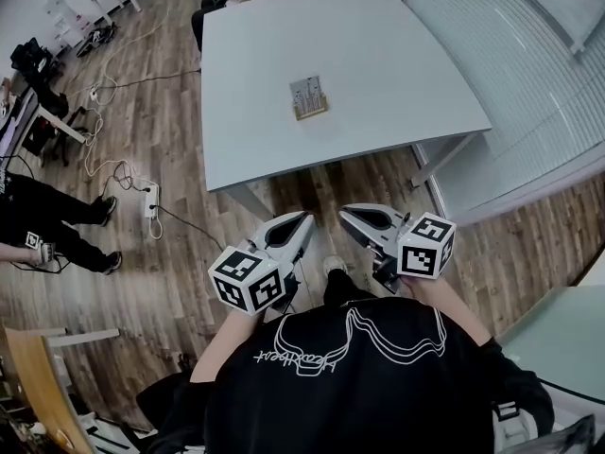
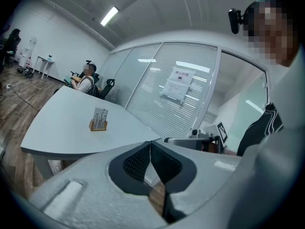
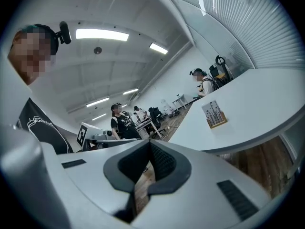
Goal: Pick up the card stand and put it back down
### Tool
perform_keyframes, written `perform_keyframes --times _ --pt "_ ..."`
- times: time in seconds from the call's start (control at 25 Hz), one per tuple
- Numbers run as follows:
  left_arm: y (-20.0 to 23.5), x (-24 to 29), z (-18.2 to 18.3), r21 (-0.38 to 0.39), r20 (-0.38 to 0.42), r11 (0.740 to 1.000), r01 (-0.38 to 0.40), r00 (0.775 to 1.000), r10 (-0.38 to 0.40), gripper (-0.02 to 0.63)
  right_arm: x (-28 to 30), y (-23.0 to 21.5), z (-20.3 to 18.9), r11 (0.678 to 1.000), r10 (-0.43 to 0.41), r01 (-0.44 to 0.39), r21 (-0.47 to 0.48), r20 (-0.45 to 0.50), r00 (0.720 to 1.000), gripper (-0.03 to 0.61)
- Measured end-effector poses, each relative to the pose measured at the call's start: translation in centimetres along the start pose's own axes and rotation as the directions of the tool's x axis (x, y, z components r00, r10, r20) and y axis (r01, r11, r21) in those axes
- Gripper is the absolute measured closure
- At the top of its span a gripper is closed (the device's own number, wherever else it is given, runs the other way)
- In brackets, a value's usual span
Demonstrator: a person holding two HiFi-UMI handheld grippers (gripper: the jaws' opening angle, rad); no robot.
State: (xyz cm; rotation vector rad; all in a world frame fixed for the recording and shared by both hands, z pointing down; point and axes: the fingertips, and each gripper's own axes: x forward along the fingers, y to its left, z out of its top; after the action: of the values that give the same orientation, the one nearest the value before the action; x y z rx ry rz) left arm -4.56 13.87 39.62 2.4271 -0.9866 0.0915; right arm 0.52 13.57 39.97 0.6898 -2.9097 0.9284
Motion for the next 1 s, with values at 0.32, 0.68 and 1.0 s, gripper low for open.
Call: perform_keyframes --times 0.32,0.68,1.0 --pt "7.1 7.8 3.6 0.001 -0.029 0.999 -0.037 0.999 0.037 0.598 3.4 -9.4 4.9 0.999 0.008 -0.007 0.042 -0.021 1.000 0.569" --pt "10.5 10.7 4.8 0.006 -0.038 0.996 -0.094 0.995 0.094 0.598 4.8 -12.9 7.5 1.000 0.022 -0.022 0.017 -0.026 0.999 0.569" --pt "12.0 10.3 3.7 -0.017 -0.045 0.993 -0.121 0.992 0.120 0.595 4.9 -14.3 7.3 0.999 -0.034 0.034 0.020 -0.022 0.999 0.569"
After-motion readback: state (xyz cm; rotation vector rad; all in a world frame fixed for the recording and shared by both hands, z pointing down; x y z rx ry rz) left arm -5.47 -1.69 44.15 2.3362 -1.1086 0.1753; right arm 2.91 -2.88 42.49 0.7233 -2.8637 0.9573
